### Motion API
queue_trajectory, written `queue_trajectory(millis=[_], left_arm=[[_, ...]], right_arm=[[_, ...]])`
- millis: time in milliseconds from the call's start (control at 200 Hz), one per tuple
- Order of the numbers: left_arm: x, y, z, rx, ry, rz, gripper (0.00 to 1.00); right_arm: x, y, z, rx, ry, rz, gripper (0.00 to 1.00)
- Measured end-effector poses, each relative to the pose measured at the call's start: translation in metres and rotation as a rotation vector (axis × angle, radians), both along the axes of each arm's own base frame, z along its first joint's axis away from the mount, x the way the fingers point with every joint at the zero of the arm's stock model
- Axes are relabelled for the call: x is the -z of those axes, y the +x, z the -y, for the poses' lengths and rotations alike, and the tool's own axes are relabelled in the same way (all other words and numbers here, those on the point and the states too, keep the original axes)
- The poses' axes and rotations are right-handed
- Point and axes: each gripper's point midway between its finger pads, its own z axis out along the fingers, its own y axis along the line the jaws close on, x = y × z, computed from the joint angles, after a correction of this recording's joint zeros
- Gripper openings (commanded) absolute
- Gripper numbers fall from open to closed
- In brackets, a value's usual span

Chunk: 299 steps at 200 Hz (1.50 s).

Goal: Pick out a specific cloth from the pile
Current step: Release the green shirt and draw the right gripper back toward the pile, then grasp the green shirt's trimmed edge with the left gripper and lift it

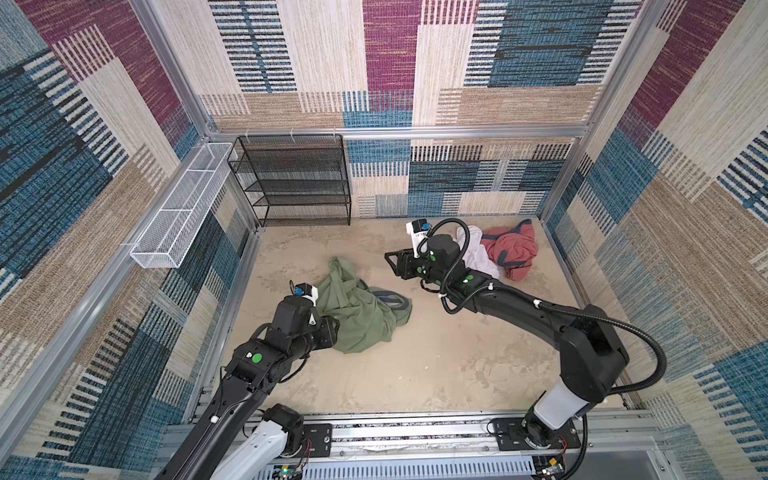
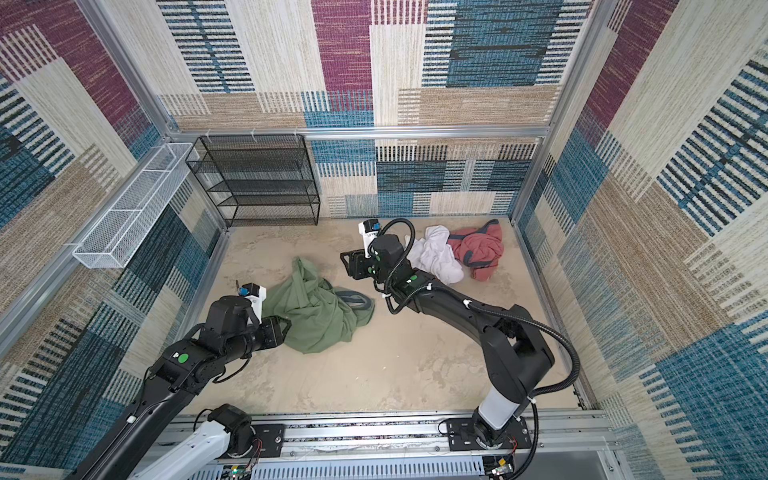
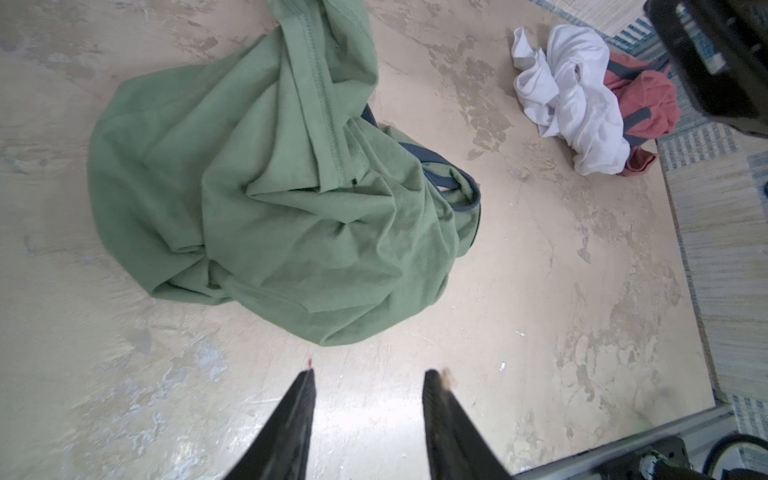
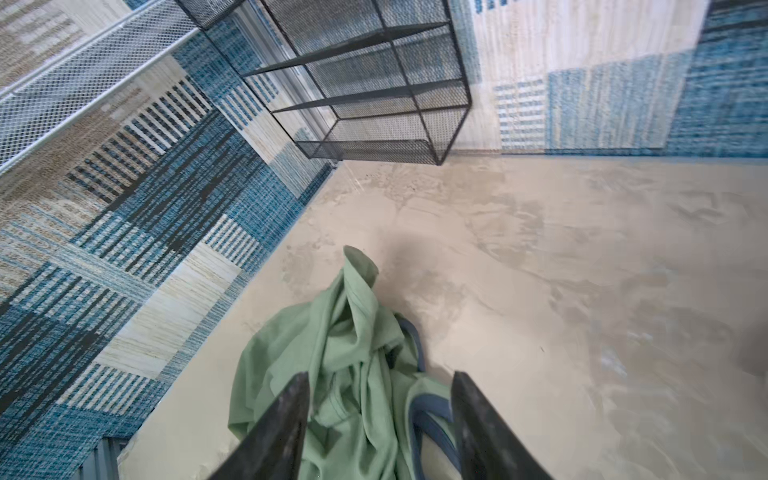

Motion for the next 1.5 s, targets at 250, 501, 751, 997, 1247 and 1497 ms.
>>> queue_trajectory(millis=[250,501,751,997,1247,1497], left_arm=[[0.02,0.008,0.055,0.146,0.031,-0.026,0.46],[0.042,0.017,0.119,0.282,0.084,-0.05,0.46],[0.048,0.049,0.157,0.283,0.119,-0.031,0.46],[0.063,0.07,0.174,0.268,0.152,-0.041,0.51],[0.085,0.077,0.18,0.267,0.191,-0.083,0.6],[0.095,0.089,0.179,0.244,0.225,-0.096,0.58]], right_arm=[[-0.019,-0.027,0.039,0.057,0.007,0.047,0.62],[-0.011,-0.048,0.075,0.119,-0.016,0.049,0.64],[0.013,-0.054,0.098,0.157,-0.051,0.01,0.65],[0.015,-0.052,0.111,0.182,-0.062,0.001,0.65],[0.018,-0.055,0.115,0.184,-0.071,-0.008,0.65],[0.025,-0.055,0.117,0.185,-0.083,-0.02,0.65]])
